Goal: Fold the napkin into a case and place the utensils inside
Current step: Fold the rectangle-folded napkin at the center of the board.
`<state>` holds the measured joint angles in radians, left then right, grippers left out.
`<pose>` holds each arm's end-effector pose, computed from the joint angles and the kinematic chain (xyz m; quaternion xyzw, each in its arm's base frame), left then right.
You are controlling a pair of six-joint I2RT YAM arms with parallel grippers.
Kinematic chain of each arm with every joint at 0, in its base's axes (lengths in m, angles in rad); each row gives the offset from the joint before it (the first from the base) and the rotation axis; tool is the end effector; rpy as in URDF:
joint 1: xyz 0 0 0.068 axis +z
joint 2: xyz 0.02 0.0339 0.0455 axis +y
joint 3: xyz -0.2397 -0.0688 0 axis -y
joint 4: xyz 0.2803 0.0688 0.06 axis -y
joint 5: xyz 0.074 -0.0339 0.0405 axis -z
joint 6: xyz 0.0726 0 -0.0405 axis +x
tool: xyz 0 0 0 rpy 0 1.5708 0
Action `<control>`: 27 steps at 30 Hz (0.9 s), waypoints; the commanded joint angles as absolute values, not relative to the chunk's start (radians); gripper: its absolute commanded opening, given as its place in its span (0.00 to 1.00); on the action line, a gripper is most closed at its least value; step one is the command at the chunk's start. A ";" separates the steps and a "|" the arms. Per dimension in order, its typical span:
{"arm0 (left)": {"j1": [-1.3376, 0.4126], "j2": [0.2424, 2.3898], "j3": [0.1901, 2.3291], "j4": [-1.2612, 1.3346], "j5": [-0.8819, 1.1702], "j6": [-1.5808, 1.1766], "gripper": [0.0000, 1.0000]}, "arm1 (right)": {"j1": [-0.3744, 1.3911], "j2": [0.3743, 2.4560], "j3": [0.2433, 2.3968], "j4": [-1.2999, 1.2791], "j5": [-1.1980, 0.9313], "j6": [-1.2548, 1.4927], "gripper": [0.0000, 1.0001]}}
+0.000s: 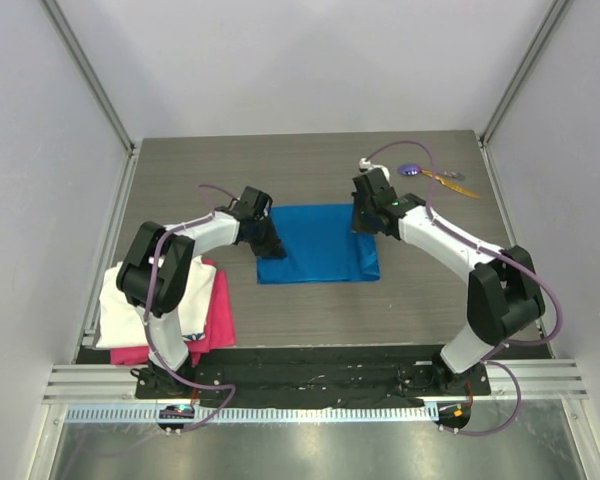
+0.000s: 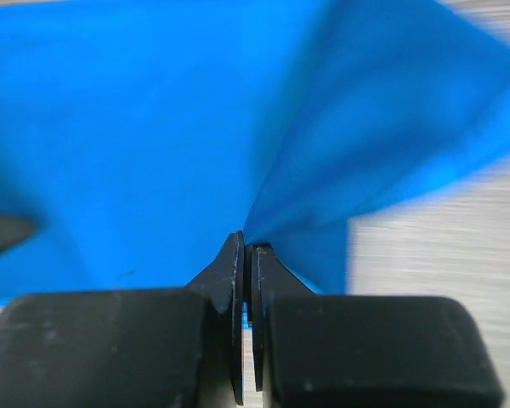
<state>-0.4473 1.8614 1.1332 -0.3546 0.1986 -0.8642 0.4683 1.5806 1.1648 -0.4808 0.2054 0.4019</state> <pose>0.3598 -0.1885 0.0732 -0.1764 0.9497 -0.2228 0.1319 0.3579 0.1644 0.1815 0.0027 0.9394 0.0509 0.3391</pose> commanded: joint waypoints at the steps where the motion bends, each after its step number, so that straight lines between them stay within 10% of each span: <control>1: -0.451 1.856 1.095 -0.302 0.173 -0.888 0.20 | 0.566 1.649 1.258 -0.399 0.109 0.546 0.01; 27: -0.368 1.792 1.011 -0.336 0.198 -0.870 0.18 | 0.695 1.891 1.515 -0.445 0.060 0.684 0.01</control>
